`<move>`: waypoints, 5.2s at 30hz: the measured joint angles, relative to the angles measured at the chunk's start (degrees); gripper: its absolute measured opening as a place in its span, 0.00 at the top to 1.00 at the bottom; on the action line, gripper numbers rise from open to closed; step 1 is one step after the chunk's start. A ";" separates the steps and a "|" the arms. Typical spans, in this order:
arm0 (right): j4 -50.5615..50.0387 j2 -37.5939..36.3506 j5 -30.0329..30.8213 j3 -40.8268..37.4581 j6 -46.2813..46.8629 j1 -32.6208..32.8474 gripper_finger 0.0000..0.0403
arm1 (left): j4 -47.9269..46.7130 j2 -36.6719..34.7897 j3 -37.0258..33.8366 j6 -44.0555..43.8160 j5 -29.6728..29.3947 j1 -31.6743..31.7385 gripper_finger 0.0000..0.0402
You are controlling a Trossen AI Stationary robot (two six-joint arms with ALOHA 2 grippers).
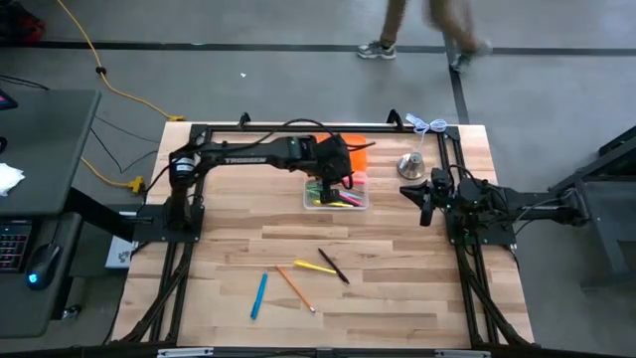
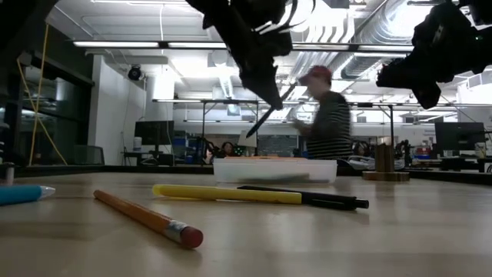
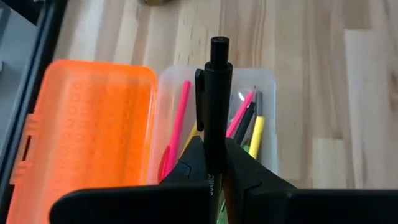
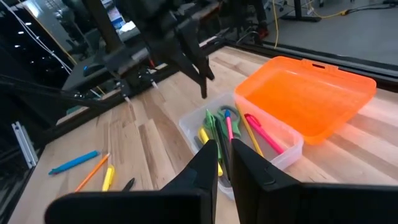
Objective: Pick & place school supplies into a supply box
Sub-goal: Put the right black pen into the supply box, then put the blue pen into the supply box
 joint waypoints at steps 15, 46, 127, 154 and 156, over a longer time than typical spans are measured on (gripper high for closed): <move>-0.22 0.09 0.49 -0.02 -0.22 0.00 0.96 | 1.16 5.47 0.00 4.11 1.23 -0.12 0.90; -0.55 0.13 1.54 0.00 -0.26 0.00 0.94 | -2.04 10.17 0.02 10.34 0.01 -1.18 0.86; -1.77 0.09 0.16 0.02 -0.68 0.00 0.93 | -51.42 7.49 28.94 -30.32 -4.23 -11.85 0.67; -1.90 0.09 -0.06 0.02 -0.26 0.00 0.92 | -51.40 5.44 27.89 -58.16 -4.23 -34.02 0.67; -1.90 0.09 -0.06 0.02 -0.24 0.00 0.92 | -51.41 5.44 27.89 -61.71 -4.23 -35.82 0.67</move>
